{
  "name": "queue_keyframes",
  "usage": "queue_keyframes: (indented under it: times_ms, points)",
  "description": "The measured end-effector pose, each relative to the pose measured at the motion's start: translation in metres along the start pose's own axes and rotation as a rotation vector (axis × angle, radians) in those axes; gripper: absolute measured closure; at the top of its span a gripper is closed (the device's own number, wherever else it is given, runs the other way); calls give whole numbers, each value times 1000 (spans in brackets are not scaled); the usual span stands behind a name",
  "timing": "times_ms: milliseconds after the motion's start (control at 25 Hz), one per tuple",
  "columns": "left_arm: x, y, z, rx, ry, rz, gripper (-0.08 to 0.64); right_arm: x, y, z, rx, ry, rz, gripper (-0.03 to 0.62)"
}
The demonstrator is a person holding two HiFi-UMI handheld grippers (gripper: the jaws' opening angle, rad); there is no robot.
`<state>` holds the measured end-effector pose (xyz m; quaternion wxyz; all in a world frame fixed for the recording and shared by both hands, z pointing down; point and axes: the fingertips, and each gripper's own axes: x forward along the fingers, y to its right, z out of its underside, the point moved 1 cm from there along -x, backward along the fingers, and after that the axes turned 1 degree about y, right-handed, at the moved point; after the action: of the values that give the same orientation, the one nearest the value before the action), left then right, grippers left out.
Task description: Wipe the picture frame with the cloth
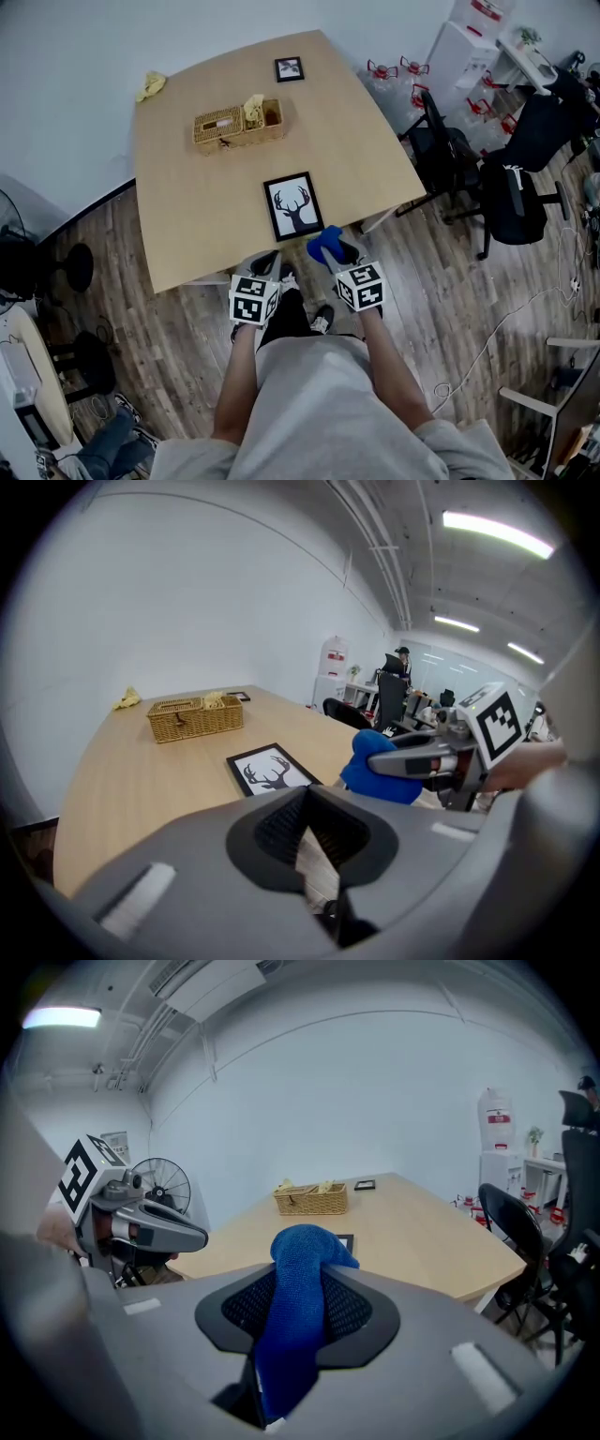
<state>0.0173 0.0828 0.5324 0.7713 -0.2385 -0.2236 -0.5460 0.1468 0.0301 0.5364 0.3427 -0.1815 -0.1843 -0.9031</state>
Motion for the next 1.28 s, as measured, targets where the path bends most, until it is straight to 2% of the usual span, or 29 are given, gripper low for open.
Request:
queue_keyframes:
  times_ms: [360,1280]
  points:
    - [-7,6,1,6,20,23,508,-14,-2,-9,-13,49,11,477]
    - [-4,-1,-3,8,53,46,508,-15,-10,-14,-29,60,16,477]
